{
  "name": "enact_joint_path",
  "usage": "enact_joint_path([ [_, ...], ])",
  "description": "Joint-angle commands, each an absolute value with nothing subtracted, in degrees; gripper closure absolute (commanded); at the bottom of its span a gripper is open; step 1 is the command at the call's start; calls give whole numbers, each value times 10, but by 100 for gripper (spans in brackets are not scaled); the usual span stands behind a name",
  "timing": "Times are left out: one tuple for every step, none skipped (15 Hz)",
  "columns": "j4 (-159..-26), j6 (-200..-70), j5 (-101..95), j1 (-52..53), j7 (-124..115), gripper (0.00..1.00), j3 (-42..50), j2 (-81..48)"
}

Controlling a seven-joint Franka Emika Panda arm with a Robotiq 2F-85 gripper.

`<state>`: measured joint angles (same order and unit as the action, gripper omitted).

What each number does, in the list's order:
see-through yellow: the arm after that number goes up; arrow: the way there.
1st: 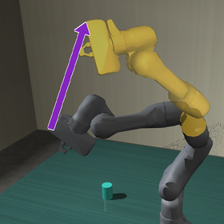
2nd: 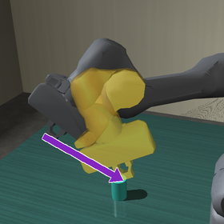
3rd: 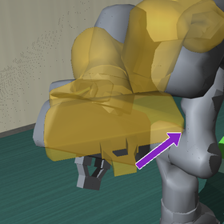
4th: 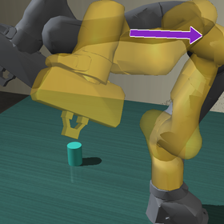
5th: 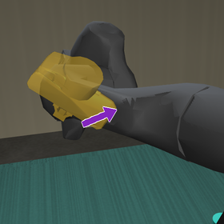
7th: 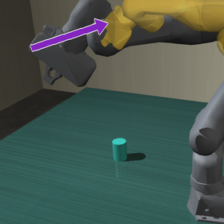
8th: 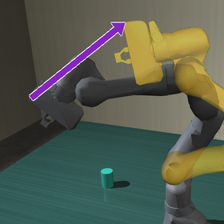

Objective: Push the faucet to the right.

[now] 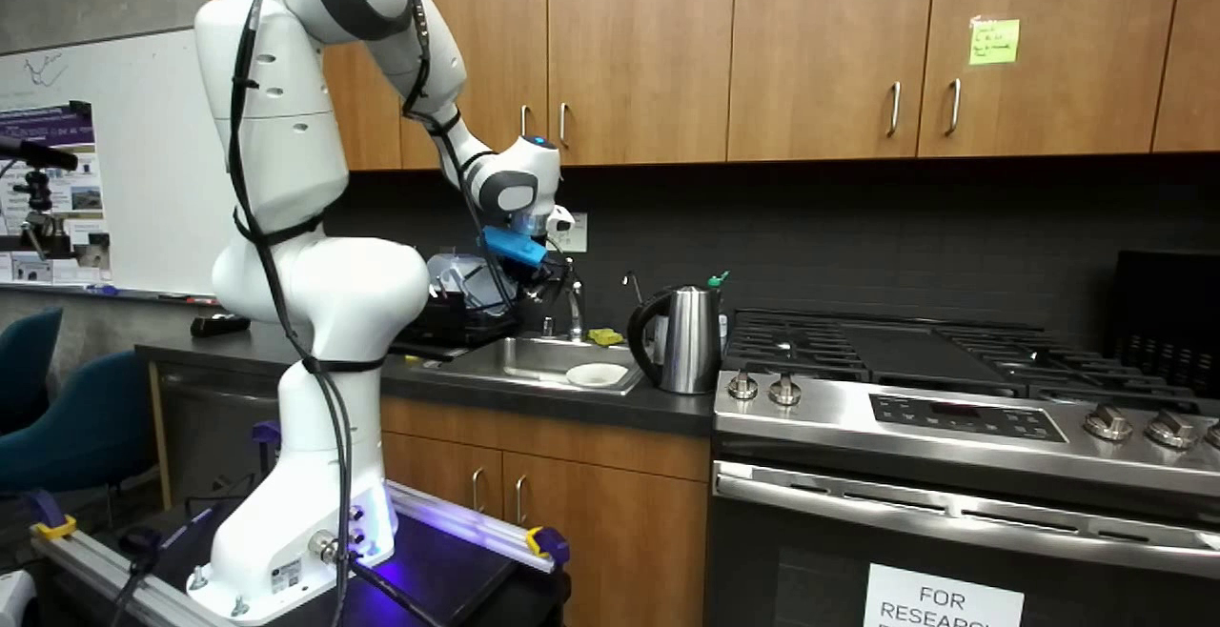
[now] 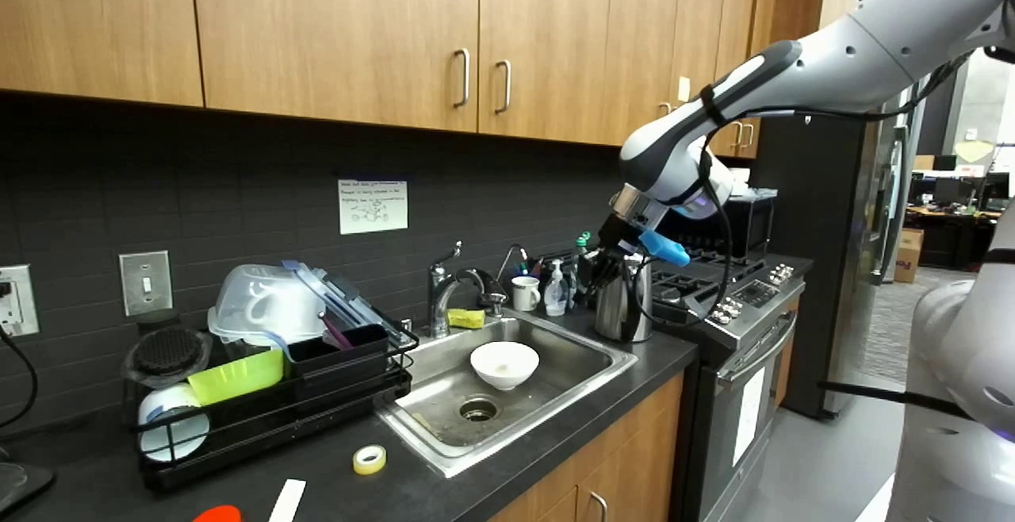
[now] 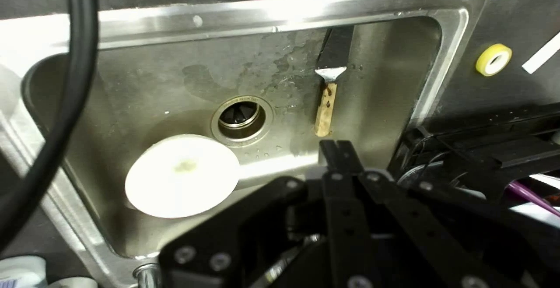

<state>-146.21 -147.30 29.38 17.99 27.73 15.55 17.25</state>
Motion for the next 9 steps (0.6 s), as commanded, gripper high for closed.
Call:
enact_joint_path([
  [-1409,-1447,306,149,302,100,135,111],
  [-1399,-1444,309,143,309,100,131,99],
  [-1390,-1441,312,136,315,100,126,88],
  [-1382,-1439,315,129,319,100,119,77],
  [-1373,-1437,317,122,323,100,112,66],
  [-1363,-1434,320,116,328,100,106,54],
  [-1355,-1431,322,108,329,100,98,45],
  [-1345,-1428,323,100,333,100,91,35],
  [-1335,-1427,324,92,333,100,83,25],
])
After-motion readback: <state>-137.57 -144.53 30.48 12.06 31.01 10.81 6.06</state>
